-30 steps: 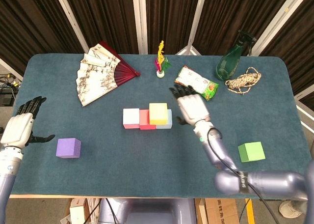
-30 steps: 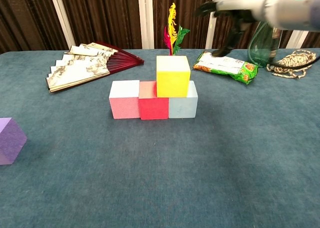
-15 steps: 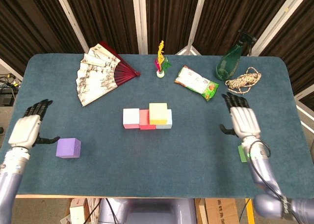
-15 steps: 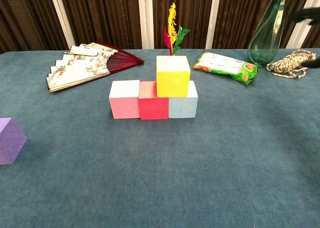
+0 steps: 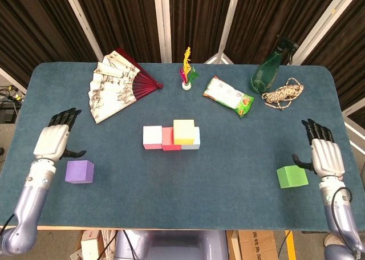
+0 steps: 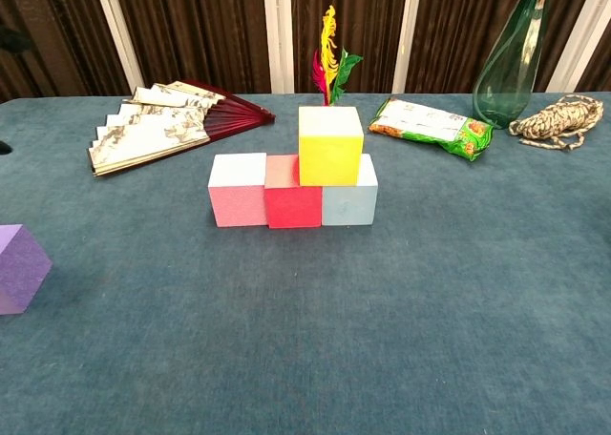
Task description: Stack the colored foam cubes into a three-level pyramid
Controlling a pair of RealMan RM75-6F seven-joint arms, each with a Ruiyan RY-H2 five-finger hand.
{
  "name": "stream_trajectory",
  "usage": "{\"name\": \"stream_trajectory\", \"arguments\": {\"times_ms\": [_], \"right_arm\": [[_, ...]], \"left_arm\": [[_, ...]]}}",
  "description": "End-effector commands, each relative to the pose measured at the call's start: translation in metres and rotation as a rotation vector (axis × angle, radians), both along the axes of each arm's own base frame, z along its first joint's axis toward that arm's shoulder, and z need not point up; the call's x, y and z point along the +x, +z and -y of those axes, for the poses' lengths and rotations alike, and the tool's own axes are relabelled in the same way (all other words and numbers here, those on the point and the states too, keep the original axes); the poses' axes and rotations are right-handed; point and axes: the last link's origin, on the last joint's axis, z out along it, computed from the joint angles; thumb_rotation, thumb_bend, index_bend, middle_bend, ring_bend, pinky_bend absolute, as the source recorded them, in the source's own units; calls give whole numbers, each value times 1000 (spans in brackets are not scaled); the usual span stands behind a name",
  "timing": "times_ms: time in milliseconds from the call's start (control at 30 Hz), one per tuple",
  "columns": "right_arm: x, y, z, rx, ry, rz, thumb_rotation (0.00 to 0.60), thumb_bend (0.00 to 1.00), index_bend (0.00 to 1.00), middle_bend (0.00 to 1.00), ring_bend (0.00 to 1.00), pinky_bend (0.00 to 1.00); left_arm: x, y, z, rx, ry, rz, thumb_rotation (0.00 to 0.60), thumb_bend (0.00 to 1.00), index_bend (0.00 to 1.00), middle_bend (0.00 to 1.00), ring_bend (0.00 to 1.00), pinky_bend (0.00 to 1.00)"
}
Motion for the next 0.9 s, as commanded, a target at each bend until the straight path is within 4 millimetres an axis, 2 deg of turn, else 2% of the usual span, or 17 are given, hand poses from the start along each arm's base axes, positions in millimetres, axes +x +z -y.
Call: {"name": "stream_trajectory", "arguments": {"times_ms": [33, 333, 533, 900], "right_arm": [[-7, -2, -1, -12, 15, 30, 600, 323, 0, 0, 0, 0], [-14, -2, 3, -20, 1, 92, 600, 324, 0, 0, 0, 0], [-15, -2, 4, -18, -2, 106, 600, 324, 0, 0, 0, 0], [-18, -2, 5, -22, -13, 126, 600, 324, 0, 0, 0, 0]], "left_arm": [[14, -10, -14, -39, -19, -5, 600, 121, 0, 47, 0, 18], [59, -52, -54, -196, -55, -42, 600, 121, 0, 125, 0, 19], [79, -77, -73, -244, -55, -88, 600, 121, 0, 161, 0, 19], [101, -115, -84, -309, -53, -93, 600, 121, 0, 194, 0, 19]]}}
